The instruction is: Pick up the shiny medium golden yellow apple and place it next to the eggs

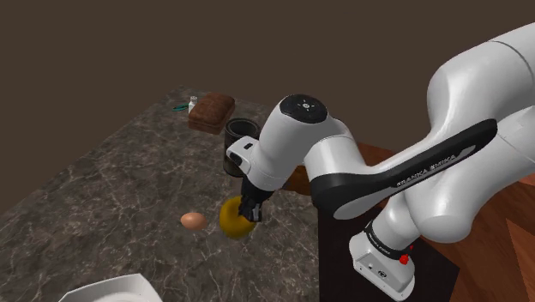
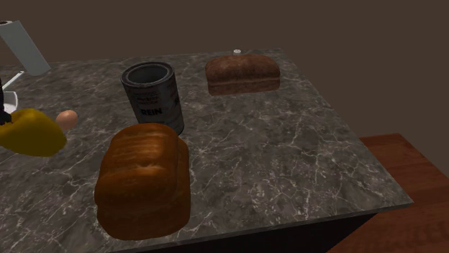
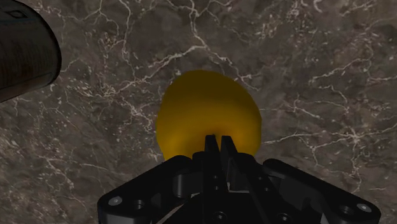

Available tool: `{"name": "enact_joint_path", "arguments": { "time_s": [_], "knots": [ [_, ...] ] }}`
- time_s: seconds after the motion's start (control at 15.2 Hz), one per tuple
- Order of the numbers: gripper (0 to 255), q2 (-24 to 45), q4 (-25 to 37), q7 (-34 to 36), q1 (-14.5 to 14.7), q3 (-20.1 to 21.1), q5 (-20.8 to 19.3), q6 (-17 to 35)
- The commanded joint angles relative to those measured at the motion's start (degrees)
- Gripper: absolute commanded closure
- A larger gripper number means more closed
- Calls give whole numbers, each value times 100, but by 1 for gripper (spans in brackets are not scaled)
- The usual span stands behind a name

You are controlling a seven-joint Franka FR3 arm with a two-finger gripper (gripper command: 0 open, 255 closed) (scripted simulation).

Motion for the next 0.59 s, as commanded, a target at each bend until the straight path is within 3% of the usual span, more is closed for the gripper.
{"name": "enact_joint_path", "arguments": {
  "time_s": [0.0, 0.53],
  "knots": [
    [255, 121, -54, 75, -36, 39, -78, 172],
    [255, 199, -97, 129, -61, 64, -134, 286]
  ]
}}
